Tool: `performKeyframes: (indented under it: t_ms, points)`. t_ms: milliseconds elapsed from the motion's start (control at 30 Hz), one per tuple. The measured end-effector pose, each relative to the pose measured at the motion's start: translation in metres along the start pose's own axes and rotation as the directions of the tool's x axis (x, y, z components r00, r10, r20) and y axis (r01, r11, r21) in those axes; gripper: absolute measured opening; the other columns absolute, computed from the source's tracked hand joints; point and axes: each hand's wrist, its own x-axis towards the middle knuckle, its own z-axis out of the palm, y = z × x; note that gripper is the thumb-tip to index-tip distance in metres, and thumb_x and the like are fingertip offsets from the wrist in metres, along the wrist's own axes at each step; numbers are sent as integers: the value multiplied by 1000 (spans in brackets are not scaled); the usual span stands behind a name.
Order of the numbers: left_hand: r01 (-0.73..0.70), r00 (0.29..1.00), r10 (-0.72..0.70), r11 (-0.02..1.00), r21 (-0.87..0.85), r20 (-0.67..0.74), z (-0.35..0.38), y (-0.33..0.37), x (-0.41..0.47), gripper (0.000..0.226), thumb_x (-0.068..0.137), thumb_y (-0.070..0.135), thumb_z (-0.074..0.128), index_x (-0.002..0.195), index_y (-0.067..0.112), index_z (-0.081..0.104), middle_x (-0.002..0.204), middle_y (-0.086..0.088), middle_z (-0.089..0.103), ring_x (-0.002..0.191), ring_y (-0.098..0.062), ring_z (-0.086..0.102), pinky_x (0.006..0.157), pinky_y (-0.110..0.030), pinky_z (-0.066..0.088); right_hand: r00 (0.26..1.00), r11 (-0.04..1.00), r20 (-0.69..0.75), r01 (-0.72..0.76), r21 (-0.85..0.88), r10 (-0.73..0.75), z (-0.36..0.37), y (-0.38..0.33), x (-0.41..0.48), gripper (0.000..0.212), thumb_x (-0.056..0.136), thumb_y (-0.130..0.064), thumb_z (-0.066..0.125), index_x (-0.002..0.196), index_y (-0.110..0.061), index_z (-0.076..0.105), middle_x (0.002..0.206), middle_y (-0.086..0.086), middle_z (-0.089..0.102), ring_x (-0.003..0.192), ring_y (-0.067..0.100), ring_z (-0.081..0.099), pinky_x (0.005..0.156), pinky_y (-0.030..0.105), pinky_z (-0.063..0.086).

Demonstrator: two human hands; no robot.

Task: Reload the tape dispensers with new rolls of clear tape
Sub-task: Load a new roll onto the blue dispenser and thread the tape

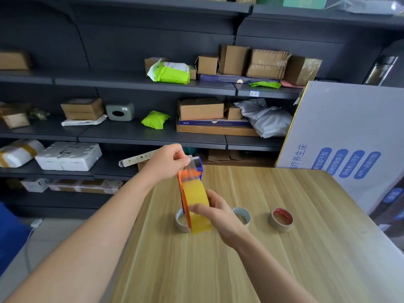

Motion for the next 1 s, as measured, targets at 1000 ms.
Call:
performKeyframes:
  t_ms: [1000]
  points:
    - [236, 959, -208, 962, 134, -195, -6, -12, -9, 22, 81, 23, 58, 64, 13, 47, 68, -6, 59, 70, -26, 64, 62, -38, 54, 966, 967, -55, -254, -17, 253, 18, -9, -4, 45, 83, -40, 69, 115, -28, 40, 103, -7, 56, 100, 14, 57, 95, 37, 50]
